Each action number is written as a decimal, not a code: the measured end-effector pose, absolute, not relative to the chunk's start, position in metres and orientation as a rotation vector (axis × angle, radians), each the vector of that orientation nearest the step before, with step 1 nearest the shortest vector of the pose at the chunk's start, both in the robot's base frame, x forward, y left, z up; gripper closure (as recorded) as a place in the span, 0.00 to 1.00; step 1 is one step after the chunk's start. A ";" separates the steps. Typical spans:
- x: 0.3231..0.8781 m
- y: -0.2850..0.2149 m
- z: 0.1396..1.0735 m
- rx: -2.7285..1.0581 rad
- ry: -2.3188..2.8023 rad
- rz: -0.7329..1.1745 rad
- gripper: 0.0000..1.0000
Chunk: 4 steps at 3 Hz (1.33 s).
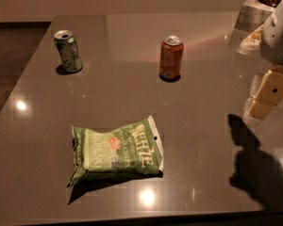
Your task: Pick coke can
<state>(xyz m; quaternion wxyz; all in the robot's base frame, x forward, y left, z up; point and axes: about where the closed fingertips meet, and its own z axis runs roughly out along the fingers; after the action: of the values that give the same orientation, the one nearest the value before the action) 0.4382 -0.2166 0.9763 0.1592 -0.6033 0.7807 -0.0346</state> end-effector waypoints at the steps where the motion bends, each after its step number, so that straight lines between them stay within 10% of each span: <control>1: 0.438 -0.217 0.976 -1.724 2.231 -0.099 0.00; 4: 0.564 -0.180 0.946 -1.458 2.313 0.084 0.00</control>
Offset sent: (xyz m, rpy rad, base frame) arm 0.0666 0.0230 -0.0240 0.0420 0.0665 -0.0253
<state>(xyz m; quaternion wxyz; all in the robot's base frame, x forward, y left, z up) 0.5643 -0.1800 0.9461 0.2018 -0.5220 0.8282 0.0300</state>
